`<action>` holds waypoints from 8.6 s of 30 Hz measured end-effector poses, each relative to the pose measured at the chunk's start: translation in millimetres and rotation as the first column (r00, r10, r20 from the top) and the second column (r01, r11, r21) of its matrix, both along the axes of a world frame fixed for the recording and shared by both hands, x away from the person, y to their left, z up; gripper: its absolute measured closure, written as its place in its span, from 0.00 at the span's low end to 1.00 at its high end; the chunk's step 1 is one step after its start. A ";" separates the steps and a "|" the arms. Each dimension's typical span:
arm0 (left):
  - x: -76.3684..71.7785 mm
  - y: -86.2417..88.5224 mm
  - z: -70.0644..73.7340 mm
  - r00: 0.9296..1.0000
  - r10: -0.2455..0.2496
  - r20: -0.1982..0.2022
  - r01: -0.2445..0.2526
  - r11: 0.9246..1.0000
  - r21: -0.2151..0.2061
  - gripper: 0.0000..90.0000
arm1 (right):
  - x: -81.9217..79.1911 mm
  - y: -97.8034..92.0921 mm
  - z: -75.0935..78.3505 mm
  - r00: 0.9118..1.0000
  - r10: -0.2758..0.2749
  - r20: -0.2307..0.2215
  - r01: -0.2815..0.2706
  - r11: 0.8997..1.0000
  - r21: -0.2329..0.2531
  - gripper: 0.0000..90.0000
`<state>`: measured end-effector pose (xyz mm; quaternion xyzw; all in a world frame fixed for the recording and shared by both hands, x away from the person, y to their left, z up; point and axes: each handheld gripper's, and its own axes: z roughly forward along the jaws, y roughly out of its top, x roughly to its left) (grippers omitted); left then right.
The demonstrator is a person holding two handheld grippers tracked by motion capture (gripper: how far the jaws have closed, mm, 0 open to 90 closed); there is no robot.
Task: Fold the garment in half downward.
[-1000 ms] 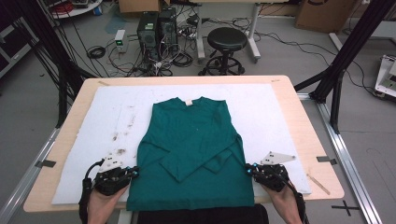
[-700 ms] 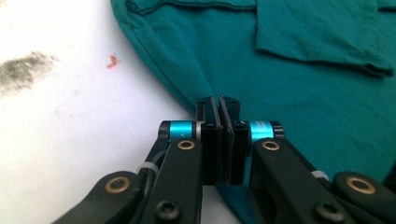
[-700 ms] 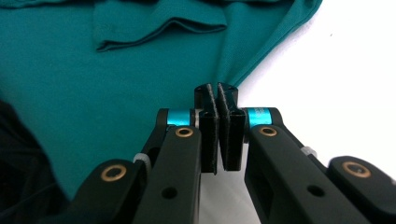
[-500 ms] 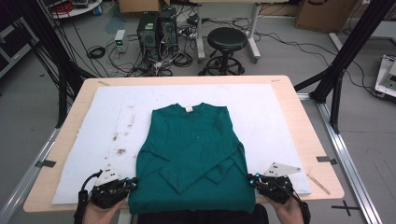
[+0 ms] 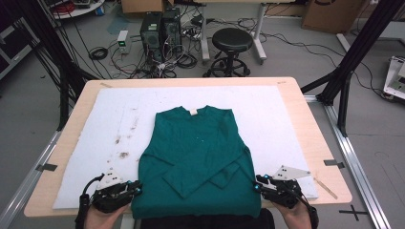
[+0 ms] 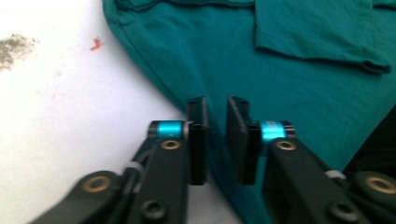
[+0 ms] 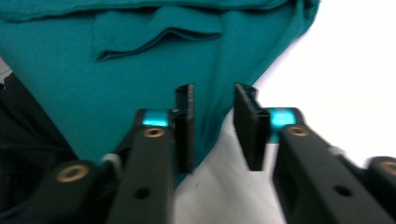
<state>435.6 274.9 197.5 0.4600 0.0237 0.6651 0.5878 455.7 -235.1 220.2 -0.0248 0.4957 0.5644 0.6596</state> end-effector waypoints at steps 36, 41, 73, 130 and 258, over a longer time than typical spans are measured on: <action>-36.8 12.9 92.4 0.978 -0.077 0.196 0.083 0.996 -0.023 0.40 | -22.2 -3.8 68.3 0.993 0.077 0.086 -0.089 0.985 0.149 0.26; -39.9 15.2 99.6 0.976 -0.098 0.192 0.105 0.994 -0.024 0.40 | -23.9 -2.8 79.1 0.993 0.071 0.096 -0.085 0.984 0.157 0.26; -35.1 -25.7 245.8 0.999 0.038 -0.017 -0.039 0.995 -0.096 0.41 | -2.0 -4.4 89.1 0.992 0.048 0.119 -0.074 0.972 0.224 0.30; 6.5 -26.8 261.3 0.999 -0.048 -0.019 0.046 0.995 -0.088 0.89 | -1.4 1.7 88.4 0.991 -0.011 0.130 -0.018 0.975 0.223 0.31; -34.7 -30.6 250.3 0.993 -0.084 0.084 0.094 0.987 -0.128 0.94 | -39.5 48.1 253.2 0.999 0.023 -0.039 -0.016 0.985 0.173 0.94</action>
